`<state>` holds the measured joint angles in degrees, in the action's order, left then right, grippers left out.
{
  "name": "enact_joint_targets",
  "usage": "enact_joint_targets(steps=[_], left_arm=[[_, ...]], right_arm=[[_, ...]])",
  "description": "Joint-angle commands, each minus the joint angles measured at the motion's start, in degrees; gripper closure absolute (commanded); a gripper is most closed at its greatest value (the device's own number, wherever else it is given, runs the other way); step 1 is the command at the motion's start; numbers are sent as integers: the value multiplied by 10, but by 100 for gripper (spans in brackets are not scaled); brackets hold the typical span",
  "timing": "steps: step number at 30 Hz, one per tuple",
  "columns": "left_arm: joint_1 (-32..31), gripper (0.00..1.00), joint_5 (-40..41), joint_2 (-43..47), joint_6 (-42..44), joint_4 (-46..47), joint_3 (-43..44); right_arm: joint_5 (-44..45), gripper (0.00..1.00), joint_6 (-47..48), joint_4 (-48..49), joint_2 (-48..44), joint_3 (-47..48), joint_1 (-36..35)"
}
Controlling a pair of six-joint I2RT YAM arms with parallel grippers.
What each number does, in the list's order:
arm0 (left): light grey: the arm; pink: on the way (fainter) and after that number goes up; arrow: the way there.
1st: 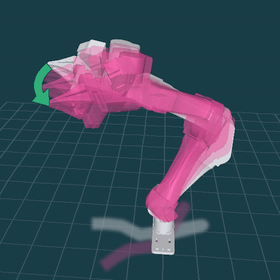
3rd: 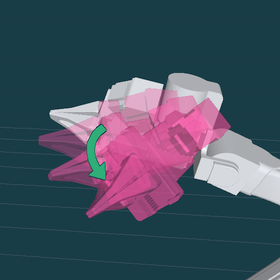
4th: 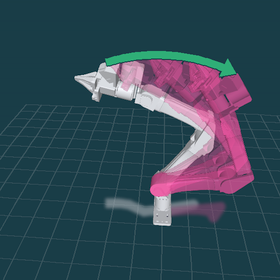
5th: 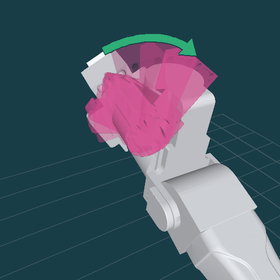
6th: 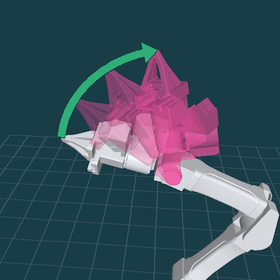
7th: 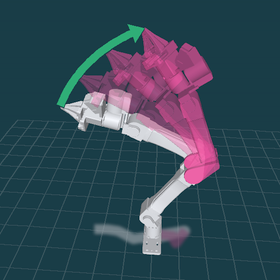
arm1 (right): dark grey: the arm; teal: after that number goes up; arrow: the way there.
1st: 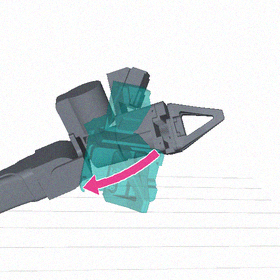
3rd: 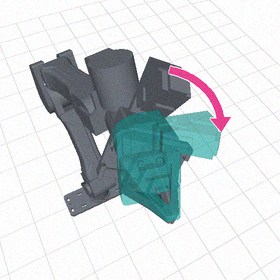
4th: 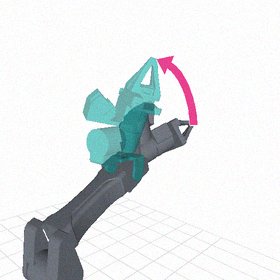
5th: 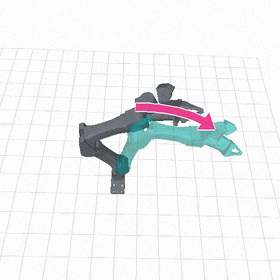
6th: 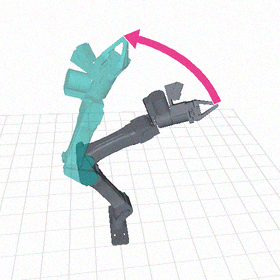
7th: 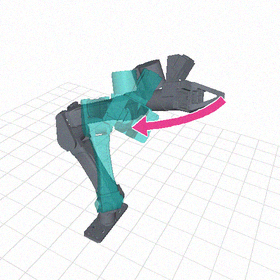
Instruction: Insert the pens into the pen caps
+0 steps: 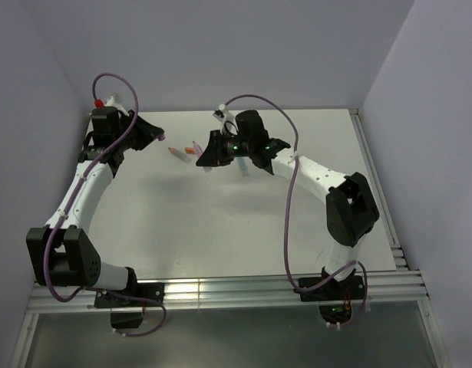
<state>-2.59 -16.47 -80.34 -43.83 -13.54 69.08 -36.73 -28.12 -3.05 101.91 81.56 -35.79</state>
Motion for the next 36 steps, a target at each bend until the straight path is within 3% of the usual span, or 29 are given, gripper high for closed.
enact_joint_targets(steps=[1,19,36], left_arm=[[-3,100,-23,23,1,34,-5],[-32,100,-16,11,2,34,-6],[-45,100,-21,17,-6,48,-16]], right_arm=[[-12,100,17,-9,16,39,-22],[-12,100,15,-28,61,92,-51],[-4,100,18,-33,51,82,-55]])
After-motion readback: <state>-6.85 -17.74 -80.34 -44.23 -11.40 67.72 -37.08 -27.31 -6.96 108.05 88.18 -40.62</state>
